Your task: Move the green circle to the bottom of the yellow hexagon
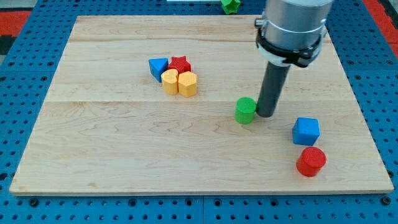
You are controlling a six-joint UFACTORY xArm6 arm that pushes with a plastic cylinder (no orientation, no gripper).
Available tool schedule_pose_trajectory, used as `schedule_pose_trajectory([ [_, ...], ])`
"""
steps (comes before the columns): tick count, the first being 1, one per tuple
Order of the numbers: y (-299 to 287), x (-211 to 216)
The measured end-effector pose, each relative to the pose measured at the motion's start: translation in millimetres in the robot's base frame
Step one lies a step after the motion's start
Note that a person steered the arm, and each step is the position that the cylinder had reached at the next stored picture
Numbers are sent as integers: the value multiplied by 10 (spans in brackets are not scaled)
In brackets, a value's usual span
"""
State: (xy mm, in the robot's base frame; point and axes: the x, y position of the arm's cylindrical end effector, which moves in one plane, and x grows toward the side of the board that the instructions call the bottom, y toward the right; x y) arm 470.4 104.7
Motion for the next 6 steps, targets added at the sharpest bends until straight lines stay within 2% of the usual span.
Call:
schedule_pose_trajectory([
  [1, -168, 33],
  [2, -179, 352],
  [3, -256, 164],
  [4, -168, -291],
  [6, -92, -57],
])
